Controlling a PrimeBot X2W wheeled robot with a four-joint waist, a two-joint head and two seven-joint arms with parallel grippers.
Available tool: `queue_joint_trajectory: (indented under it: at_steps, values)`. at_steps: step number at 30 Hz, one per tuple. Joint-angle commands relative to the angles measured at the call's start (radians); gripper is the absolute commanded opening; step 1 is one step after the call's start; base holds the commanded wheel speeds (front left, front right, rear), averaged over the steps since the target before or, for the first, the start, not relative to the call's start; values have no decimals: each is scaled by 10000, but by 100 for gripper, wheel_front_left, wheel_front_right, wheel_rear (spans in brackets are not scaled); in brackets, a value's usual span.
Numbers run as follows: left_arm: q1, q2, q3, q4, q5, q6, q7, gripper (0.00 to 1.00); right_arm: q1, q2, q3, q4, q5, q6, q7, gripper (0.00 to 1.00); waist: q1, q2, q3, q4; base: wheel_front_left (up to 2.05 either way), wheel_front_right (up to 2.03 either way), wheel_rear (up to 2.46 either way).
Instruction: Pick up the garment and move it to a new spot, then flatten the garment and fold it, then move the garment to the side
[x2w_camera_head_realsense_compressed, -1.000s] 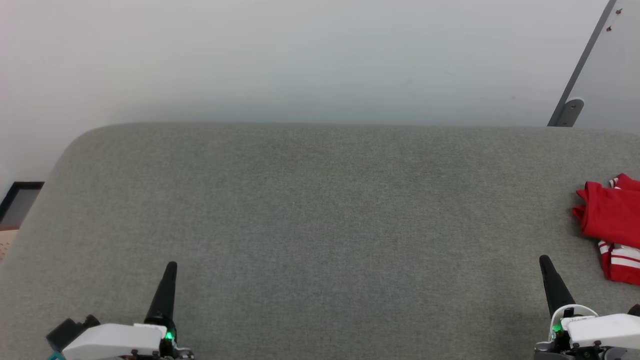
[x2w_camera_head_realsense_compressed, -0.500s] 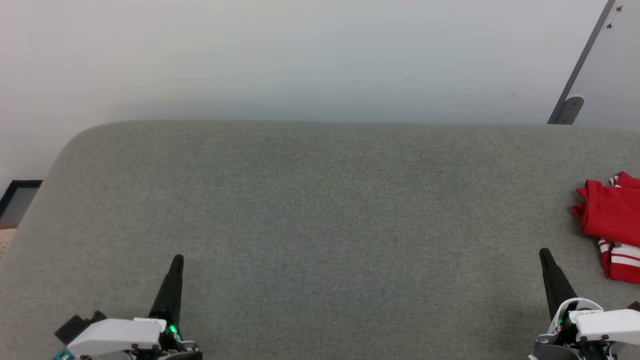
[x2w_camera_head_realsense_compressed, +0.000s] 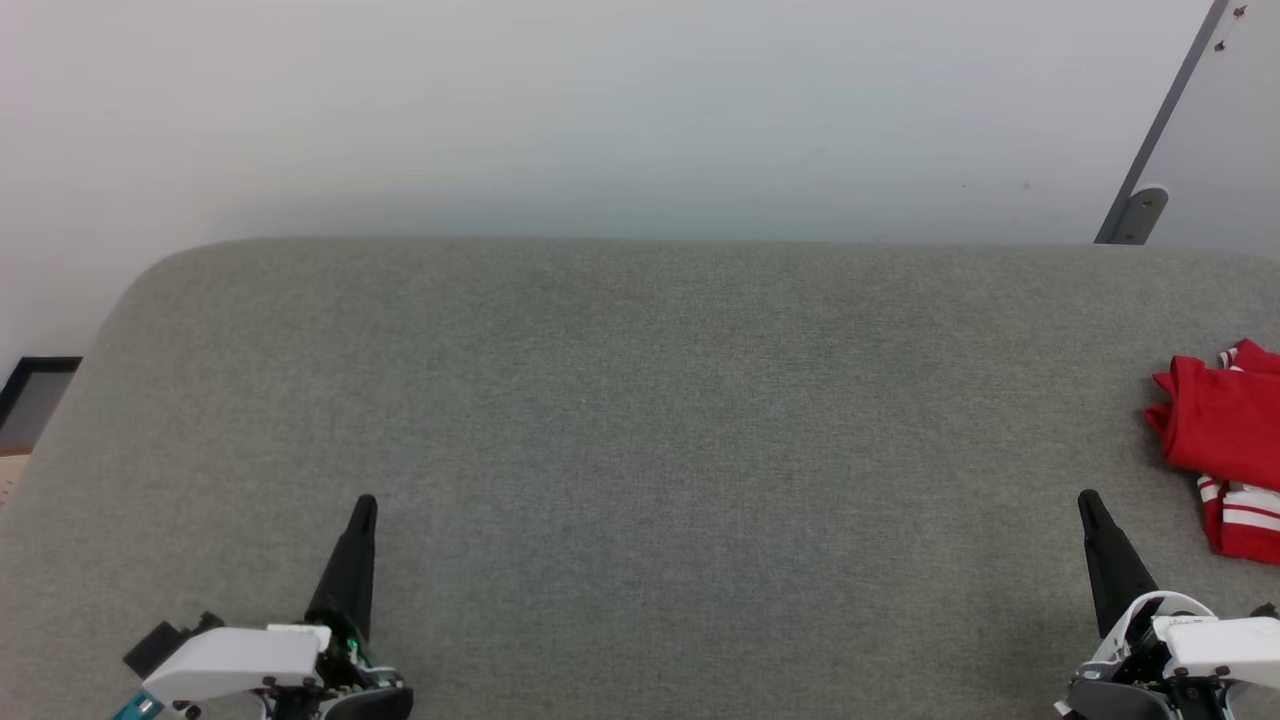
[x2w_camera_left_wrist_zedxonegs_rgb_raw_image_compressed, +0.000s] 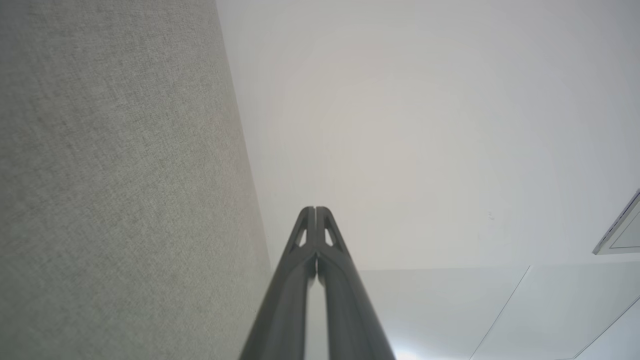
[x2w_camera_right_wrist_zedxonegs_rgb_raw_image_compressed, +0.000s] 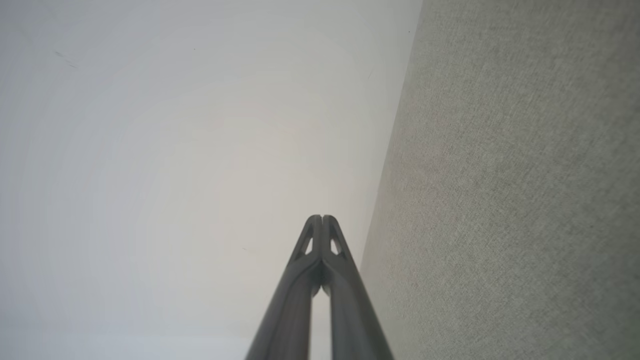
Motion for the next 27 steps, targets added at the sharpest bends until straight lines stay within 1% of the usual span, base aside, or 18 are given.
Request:
queue_joint_trajectory:
  at_steps: [1, 3, 27]
  values:
    - [-98, -49, 36, 9, -187, -55, 44, 0, -169, 46, -22, -30, 170, -13, 62, 0, 0, 0, 6, -1, 0, 0, 0]
    - [-132, -71, 42, 10, -268, -56, 75, 0, -184, 53, -28, -28, 316, -14, 89, 0, 0, 0, 14, -4, 0, 0, 0]
    - [-121, -54, 35, 9, -240, -57, 68, 0, -121, 48, -19, -24, 275, -12, 86, 0, 0, 0, 14, -4, 0, 0, 0]
